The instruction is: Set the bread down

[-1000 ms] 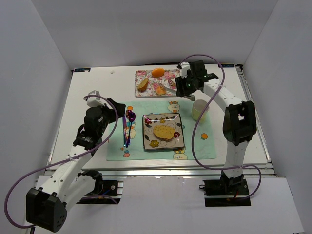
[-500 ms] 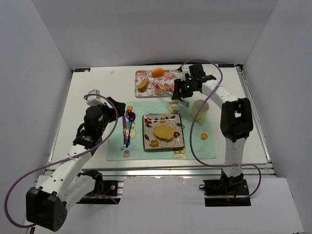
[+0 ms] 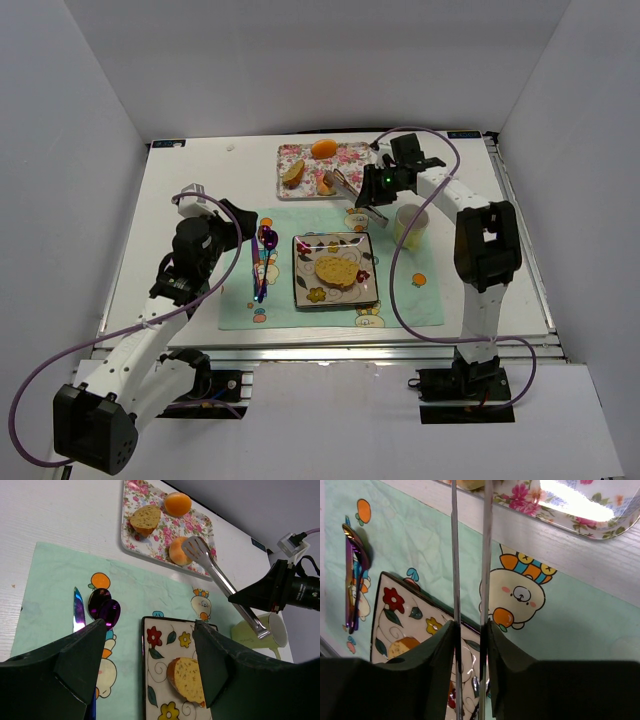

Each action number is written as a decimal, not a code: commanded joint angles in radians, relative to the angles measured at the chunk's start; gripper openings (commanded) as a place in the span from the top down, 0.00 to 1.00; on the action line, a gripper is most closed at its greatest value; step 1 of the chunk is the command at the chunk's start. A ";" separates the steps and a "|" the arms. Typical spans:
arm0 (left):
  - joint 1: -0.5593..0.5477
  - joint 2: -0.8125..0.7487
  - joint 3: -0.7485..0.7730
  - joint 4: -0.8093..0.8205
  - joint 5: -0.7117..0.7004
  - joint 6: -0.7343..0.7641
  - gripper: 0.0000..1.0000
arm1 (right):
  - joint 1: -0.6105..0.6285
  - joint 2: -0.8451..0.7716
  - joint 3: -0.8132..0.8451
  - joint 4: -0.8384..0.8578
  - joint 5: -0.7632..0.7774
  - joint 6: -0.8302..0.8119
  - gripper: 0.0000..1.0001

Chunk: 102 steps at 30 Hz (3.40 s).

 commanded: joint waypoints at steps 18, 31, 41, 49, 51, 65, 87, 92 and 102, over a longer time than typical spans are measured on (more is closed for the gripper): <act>0.007 -0.030 -0.010 0.065 0.008 -0.014 0.20 | -0.020 -0.425 -0.250 -0.282 -0.342 -0.409 0.96; 0.007 -0.058 -0.056 0.073 0.034 -0.017 0.20 | 0.124 -0.519 -0.415 -0.330 -0.375 -0.492 0.94; 0.007 -0.111 -0.077 0.053 0.006 -0.041 0.20 | 0.133 -0.436 -0.395 -0.258 -0.233 -0.431 0.71; 0.005 -0.085 -0.053 0.051 0.011 -0.027 0.20 | 0.136 -0.446 -0.366 -0.248 -0.244 -0.438 0.51; 0.005 -0.078 -0.053 0.062 0.014 -0.030 0.20 | 0.138 -0.454 -0.355 -0.247 -0.249 -0.437 0.50; 0.007 -0.056 -0.045 0.067 0.025 -0.029 0.20 | 0.121 -0.450 -0.281 -0.227 -0.198 -0.454 0.48; 0.005 0.085 -0.019 0.127 0.216 -0.008 1.00 | -0.368 -0.543 -0.287 0.141 0.193 -0.273 1.00; -0.019 0.224 0.054 0.055 0.338 0.040 0.61 | -0.524 -0.577 -0.575 0.273 0.264 -0.331 0.98; -0.106 0.326 0.125 0.041 0.379 0.114 0.30 | -0.589 -0.563 -0.812 0.417 0.172 -0.397 0.41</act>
